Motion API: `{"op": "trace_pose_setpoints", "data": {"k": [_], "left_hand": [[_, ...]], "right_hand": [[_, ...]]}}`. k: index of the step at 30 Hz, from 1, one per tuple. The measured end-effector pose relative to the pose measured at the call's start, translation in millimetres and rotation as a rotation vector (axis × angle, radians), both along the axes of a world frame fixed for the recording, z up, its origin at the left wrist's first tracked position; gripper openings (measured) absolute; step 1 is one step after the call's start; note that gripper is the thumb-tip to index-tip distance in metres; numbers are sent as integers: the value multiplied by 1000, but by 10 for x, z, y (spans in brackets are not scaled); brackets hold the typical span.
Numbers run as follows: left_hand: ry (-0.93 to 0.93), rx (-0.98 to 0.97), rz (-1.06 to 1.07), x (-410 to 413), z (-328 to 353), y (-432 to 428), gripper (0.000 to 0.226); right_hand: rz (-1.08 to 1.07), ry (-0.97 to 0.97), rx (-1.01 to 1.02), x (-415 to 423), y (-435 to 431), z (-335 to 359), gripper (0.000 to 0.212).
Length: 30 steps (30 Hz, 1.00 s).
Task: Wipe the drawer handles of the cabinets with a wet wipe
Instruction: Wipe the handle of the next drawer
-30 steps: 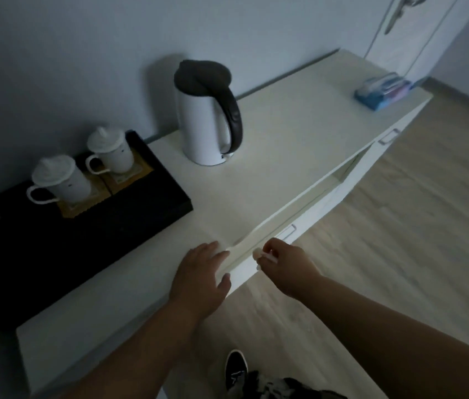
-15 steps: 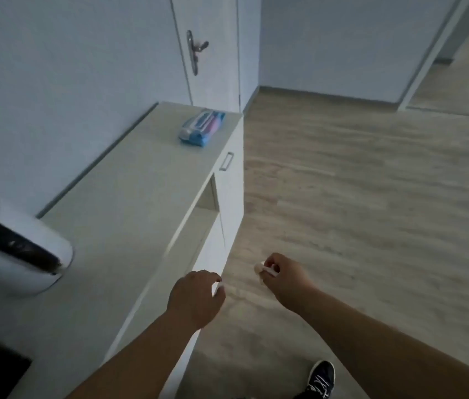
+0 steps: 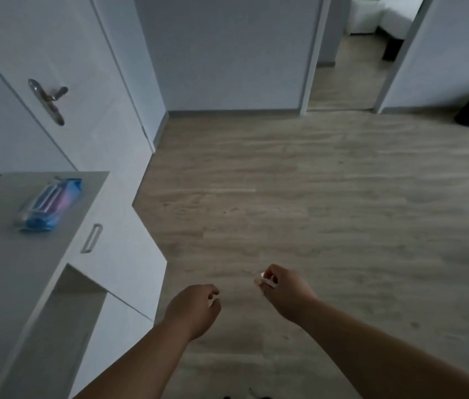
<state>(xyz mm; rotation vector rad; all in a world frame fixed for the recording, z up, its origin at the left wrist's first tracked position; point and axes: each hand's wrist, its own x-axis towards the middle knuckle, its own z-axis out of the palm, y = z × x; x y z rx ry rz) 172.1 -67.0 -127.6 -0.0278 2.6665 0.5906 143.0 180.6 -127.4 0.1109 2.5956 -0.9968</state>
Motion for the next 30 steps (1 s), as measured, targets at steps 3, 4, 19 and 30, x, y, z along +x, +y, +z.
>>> {"op": "trace_pose_setpoints", "data": {"k": [3, 4, 19, 30], "left_hand": [[-35, -1, -44, -501, -40, 272, 39], [-41, -10, -66, -671, -51, 336, 39], [-66, -143, -494, -3892, 1, 1025, 46], [-61, -50, -611, -5385, 153, 1931, 43]], "right_hand": [[-59, -7, 53, -388, 378, -82, 27], [-80, -10, 61, -510, 470, -114, 26], [-415, 10, 168, -2612, 1181, 36, 37], [-602, 26, 170, -3444, 1801, 131, 33]]}}
